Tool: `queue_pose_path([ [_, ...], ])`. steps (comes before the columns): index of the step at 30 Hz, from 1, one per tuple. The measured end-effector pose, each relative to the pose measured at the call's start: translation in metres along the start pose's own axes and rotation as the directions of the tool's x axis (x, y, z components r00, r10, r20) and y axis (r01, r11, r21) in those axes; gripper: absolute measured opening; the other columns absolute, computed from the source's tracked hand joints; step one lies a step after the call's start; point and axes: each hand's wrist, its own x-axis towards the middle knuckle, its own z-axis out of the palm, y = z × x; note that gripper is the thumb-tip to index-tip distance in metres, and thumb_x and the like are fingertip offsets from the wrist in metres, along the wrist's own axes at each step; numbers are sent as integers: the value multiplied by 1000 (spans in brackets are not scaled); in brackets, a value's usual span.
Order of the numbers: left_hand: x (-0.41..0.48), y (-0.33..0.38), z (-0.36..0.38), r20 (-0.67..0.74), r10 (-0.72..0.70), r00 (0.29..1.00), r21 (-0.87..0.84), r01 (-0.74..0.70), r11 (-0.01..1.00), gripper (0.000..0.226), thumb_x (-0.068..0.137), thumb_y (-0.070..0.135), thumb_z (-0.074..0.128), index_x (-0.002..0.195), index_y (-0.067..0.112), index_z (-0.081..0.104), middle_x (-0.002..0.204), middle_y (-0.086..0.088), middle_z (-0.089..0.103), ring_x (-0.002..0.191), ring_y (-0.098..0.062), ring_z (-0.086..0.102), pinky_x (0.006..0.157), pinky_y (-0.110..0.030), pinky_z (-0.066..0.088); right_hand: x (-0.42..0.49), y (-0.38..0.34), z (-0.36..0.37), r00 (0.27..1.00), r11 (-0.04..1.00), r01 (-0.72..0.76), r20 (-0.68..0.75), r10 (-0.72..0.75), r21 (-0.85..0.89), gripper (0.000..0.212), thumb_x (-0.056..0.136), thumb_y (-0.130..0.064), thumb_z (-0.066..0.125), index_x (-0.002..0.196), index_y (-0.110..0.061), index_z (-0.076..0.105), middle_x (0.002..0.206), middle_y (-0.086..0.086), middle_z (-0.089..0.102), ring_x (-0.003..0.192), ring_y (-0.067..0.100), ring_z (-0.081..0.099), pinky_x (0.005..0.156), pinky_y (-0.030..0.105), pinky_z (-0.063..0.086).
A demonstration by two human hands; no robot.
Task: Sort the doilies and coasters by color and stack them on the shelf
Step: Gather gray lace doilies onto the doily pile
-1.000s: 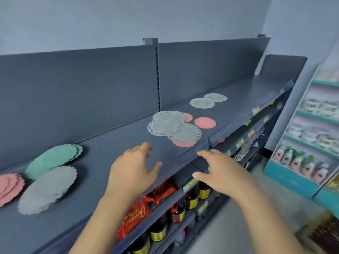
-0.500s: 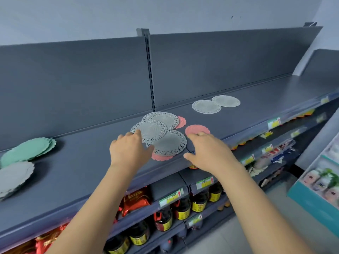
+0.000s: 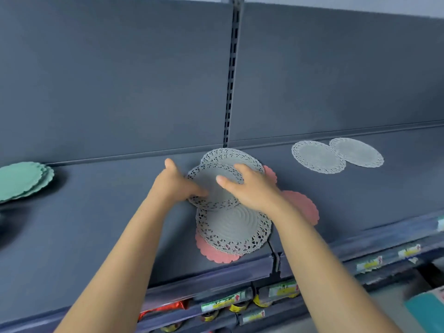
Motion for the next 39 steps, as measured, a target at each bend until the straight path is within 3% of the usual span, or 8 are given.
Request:
queue_pose_path([
  [4,5,-2,2,25,89,996,-143,-84,986,35,66,26,82,78,9,54,81,-14,60,71,-25,54,66,-38,47,29,4,-6,988,930,-100,-73,134,355,71,80,-54,65,136,-17,43,130,-1,53,128,23,44,98,32,38],
  [8,0,9,4,-114,150,982,-384,-183,905,11,88,18,63,99,16,66,98,-13,71,89,-34,67,80,-50,54,53,4,-9,998,715,-24,-30,63,698,71,74,-42,76,135,-23,45,133,-4,48,120,18,50,101,37,42],
  [15,-47,6,-33,-522,-157,838,-725,-339,599,35,89,9,62,117,31,58,81,2,58,69,-12,54,64,-25,41,69,-25,-4,948,590,233,-46,-314,773,52,80,-33,72,127,-26,51,122,-6,58,108,9,57,97,34,45],
  [22,-143,-60,-80,-696,-378,610,-616,-236,752,51,81,10,72,125,28,54,104,5,60,84,-2,63,77,-22,55,5,-106,74,769,632,196,282,-574,750,62,71,-38,75,126,-20,53,128,2,58,116,19,58,96,49,49],
  [26,-212,-117,-102,-705,-473,529,-604,-97,791,59,81,15,74,131,30,48,112,10,50,66,18,57,52,-3,44,-42,-154,121,656,595,262,311,-687,760,35,80,-31,72,111,-27,57,114,-9,60,110,14,59,95,45,49],
  [29,-260,-171,-115,-701,-520,488,-593,7,805,62,76,31,78,131,35,50,133,2,49,106,-8,59,80,-22,50,-85,-190,165,601,547,323,279,-749,773,29,82,-30,70,108,-26,58,106,-12,60,107,11,59,94,37,49],
  [33,-319,-233,-155,-683,-570,457,-614,62,787,80,63,45,82,134,32,47,135,0,51,114,-19,57,100,-44,46,-143,-248,224,502,502,403,274,-820,765,31,82,-27,70,110,-23,59,102,-15,59,105,6,56,91,24,45],
  [39,-331,-286,-227,-767,-486,418,-539,-10,842,73,76,32,77,140,27,43,126,8,48,118,-17,53,100,-35,45,-173,-314,269,579,517,396,230,-782,759,47,86,-27,66,131,-19,53,129,-8,55,113,4,49,92,21,38],
])
